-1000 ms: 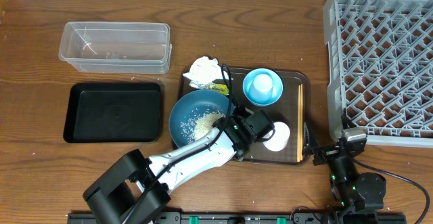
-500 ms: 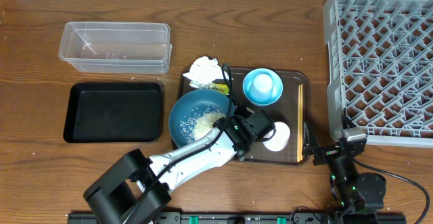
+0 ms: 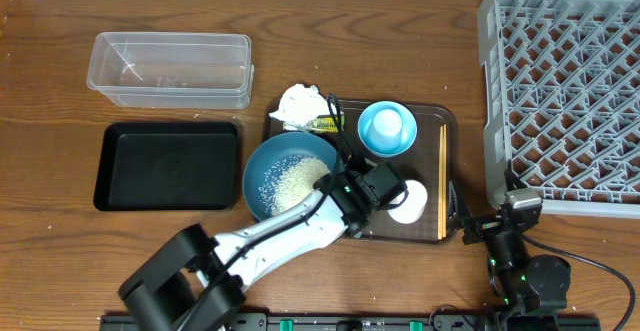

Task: Sort waste into correct bins and load items into the dishwasher rack
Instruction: 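Grasp the blue bowl rim with the left gripper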

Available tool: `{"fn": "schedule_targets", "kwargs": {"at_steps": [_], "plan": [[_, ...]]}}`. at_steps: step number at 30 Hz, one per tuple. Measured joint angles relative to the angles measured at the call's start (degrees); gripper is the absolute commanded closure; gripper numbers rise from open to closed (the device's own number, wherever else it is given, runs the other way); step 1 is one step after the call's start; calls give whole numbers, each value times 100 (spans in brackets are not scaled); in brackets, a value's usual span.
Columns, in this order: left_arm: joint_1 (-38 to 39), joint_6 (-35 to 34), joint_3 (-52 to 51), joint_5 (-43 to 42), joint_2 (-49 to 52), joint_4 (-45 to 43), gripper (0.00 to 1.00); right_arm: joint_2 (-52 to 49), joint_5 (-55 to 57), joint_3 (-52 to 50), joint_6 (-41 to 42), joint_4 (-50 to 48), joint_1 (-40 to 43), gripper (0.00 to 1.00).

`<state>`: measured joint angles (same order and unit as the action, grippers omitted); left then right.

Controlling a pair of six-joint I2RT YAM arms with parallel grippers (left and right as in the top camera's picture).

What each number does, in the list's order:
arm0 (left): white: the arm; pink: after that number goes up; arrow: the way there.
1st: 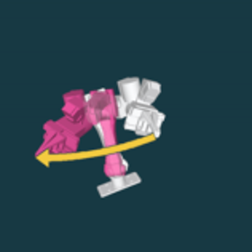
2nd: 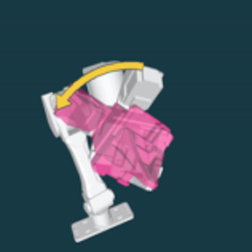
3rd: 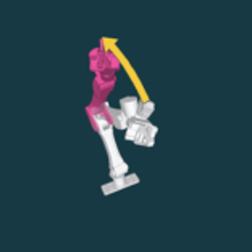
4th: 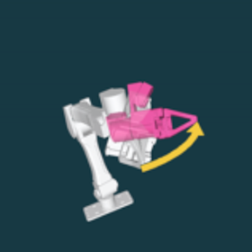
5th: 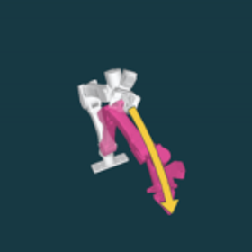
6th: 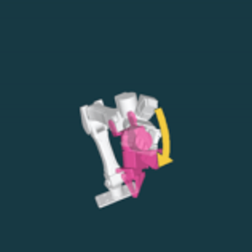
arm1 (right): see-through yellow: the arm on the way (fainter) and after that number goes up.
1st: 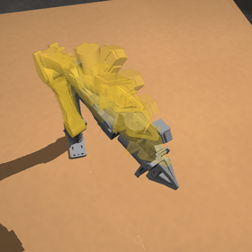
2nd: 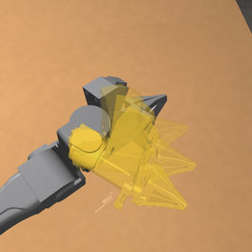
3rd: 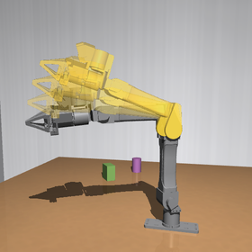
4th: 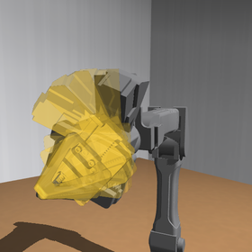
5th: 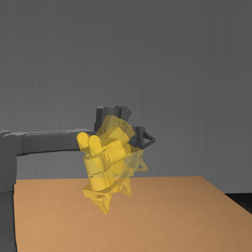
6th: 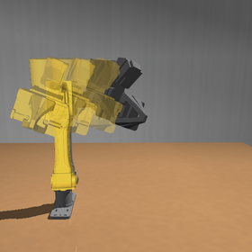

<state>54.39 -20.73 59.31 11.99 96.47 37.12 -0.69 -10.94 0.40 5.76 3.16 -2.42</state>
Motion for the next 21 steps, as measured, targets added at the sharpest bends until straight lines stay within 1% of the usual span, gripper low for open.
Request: {"fn": "schedule_targets", "kwargs": {"at_steps": [8, 21], "plan": [[0, -20, -2, -13, -549, 55, 94, 0, 0, 0, 0, 0, 0, 1], [0, -24, -2, -24, -1274, 466, 94, 0, 0, 0, 0, 0, 0, 1]]}}
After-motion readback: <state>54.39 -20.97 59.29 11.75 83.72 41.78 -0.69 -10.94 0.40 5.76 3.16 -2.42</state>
